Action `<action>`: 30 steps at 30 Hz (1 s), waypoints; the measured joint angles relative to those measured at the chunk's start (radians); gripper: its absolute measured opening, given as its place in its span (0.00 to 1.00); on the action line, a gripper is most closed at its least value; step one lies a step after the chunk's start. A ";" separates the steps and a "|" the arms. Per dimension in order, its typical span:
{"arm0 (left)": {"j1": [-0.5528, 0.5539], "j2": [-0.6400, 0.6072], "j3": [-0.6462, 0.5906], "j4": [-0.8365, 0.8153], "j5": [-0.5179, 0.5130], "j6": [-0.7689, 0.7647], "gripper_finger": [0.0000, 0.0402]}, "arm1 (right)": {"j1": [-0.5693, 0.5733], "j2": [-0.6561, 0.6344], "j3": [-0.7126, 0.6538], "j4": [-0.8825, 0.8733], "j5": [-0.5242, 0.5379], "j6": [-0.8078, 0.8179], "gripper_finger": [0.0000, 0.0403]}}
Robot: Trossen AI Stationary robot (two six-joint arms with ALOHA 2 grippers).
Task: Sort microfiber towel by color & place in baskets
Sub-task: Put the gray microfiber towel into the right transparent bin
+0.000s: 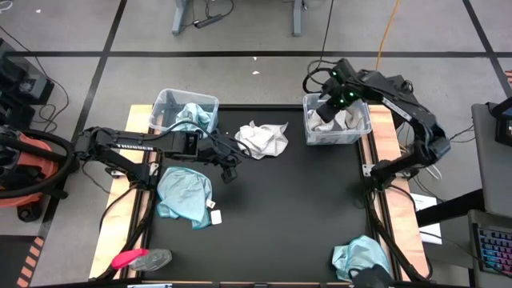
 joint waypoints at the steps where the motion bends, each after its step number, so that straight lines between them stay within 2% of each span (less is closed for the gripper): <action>1: 0.000 0.000 0.000 0.000 0.000 -0.006 0.48 | -0.004 0.020 0.000 -0.003 0.000 -0.003 0.01; 12: 0.000 0.000 0.000 0.000 -0.002 -0.026 0.48 | -0.076 0.202 -0.001 -0.046 0.002 -0.056 0.00; 21: 0.000 0.000 0.000 -0.002 -0.007 -0.025 0.48 | -0.083 0.346 0.007 -0.028 0.036 -0.077 0.00; 30: 0.000 0.000 0.000 -0.006 -0.009 -0.023 0.48 | -0.078 0.330 0.002 -0.031 0.003 -0.035 0.00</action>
